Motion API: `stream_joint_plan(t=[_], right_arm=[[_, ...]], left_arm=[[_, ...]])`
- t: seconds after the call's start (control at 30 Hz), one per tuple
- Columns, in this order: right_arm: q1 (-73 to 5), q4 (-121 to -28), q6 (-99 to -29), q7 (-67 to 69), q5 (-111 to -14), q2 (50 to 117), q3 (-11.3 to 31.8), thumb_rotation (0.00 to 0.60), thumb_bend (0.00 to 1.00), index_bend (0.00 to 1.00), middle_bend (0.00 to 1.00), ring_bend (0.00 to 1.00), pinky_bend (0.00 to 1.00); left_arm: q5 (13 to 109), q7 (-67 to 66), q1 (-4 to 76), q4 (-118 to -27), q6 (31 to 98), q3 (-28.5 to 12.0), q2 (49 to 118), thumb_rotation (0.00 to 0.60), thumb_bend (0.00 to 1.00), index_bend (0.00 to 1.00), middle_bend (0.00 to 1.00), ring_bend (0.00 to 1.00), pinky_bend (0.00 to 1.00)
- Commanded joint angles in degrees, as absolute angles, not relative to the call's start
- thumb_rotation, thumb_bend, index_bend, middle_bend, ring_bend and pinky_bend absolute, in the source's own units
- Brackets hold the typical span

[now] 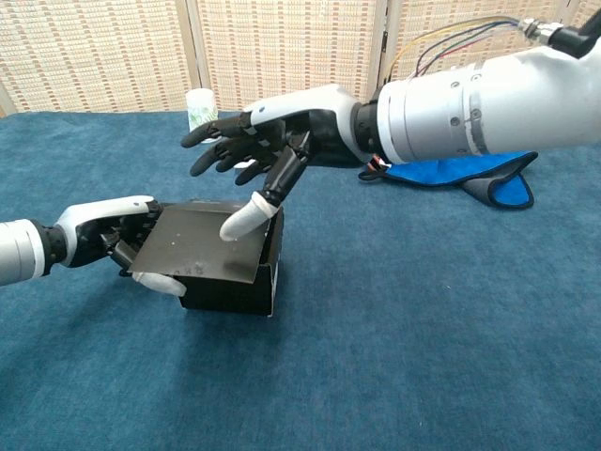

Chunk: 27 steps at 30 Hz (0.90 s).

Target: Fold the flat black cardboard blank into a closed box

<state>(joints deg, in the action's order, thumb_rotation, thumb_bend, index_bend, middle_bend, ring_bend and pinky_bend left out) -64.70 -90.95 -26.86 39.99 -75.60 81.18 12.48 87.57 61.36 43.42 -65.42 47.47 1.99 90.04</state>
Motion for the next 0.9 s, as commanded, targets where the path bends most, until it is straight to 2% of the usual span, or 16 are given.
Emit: stream_joint_plan(t=[0.03,0.33,0.7,0.9], right_arm=[[-65.6,-90.4,-25.5,38.5,-74.3,81.9,12.7,0.600,0.00,0.00,0.10,0.09,0.13],[-68.3,-87.8,-27.5,22.5,-65.8,85.4,10.4,0.600,0.00,0.00,0.15,0.13,0.17],[-71.1,-92.1,-46.2,-11.8,-48.1,91.5,5.4,0.600,0.00,0.07,0.19,0.13,0.17],[-71.0,-93.5,-52.3,-21.6,-44.5,94.9,4.7,0.600,0.00,0.08,0.19,0.13,0.17]], left_arm=[[87.5,60.9,43.3,-65.4,47.7,1.9,90.1,0.600,0.08,0.27,0.31,0.58,0.84],[86.6,59.6,42.9,-65.0,47.8,1.2,91.0,0.600,0.08,0.27,0.31,0.57,0.84],[85.8,58.0,41.9,-64.3,48.3,0.7,91.7,0.600,0.08,0.26,0.31,0.57,0.83],[84.7,55.9,41.3,-64.7,48.1,0.2,92.1,0.600,0.08,0.26,0.31,0.54,0.80]])
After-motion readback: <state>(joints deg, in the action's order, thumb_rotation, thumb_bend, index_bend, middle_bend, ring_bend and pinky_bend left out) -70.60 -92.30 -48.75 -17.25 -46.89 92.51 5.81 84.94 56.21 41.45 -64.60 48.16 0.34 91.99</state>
